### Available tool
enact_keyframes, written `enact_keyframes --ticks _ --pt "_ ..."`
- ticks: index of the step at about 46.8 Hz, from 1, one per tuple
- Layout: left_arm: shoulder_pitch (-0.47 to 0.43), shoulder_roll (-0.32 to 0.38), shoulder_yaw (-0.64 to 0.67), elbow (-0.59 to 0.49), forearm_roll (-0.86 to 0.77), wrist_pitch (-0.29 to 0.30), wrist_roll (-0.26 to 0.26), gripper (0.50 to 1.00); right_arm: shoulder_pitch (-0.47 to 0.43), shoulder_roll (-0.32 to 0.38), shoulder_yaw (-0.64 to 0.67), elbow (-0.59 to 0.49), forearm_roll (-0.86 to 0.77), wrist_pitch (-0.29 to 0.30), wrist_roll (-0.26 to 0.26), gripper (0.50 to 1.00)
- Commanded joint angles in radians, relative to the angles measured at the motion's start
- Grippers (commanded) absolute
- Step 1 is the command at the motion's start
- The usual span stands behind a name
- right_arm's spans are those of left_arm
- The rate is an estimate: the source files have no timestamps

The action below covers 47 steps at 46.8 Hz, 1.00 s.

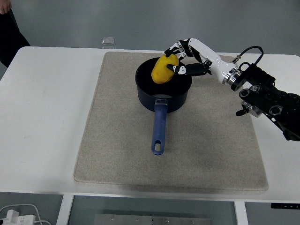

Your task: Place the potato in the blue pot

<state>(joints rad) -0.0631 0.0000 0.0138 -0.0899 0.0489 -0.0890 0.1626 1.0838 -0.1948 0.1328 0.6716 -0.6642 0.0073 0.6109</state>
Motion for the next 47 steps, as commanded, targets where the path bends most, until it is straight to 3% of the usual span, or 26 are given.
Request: enact_keyframes --ticks 1,9,11,12,16,21,38,47 --pt "0.0 0.0 0.0 0.003 0.0 0.0 0.001 0.996 -0.007 0.001 0.007 0.0 0.0 0.0 0.0 0.525" --pt "0.0 0.0 0.0 0.007 0.0 0.002 0.0 0.996 -0.015 0.031 0.008 -0.012 0.0 0.002 0.0 0.625" --pt "0.0 0.0 0.0 0.007 0.0 0.002 0.0 0.996 -0.022 0.032 0.01 -0.014 0.0 0.0 0.0 0.733" --pt "0.0 0.0 0.0 0.007 0.0 0.002 0.0 0.996 -0.025 0.032 0.01 -0.012 0.002 0.0 0.0 0.762" --pt "0.0 0.0 0.0 0.007 0.0 0.002 0.0 0.996 -0.025 0.031 0.014 -0.012 0.008 0.0 0.0 0.856" --pt "0.0 0.0 0.0 0.007 0.0 0.002 0.001 0.996 -0.022 0.031 0.014 -0.012 0.009 0.002 0.0 0.917" --pt "0.0 0.0 0.0 0.007 0.0 0.002 0.002 0.996 -0.013 0.009 0.028 -0.01 0.041 0.002 -0.003 0.926" --pt "0.0 0.0 0.0 0.007 0.0 0.002 0.0 0.996 -0.015 -0.051 0.062 -0.01 0.143 0.026 -0.026 0.926"
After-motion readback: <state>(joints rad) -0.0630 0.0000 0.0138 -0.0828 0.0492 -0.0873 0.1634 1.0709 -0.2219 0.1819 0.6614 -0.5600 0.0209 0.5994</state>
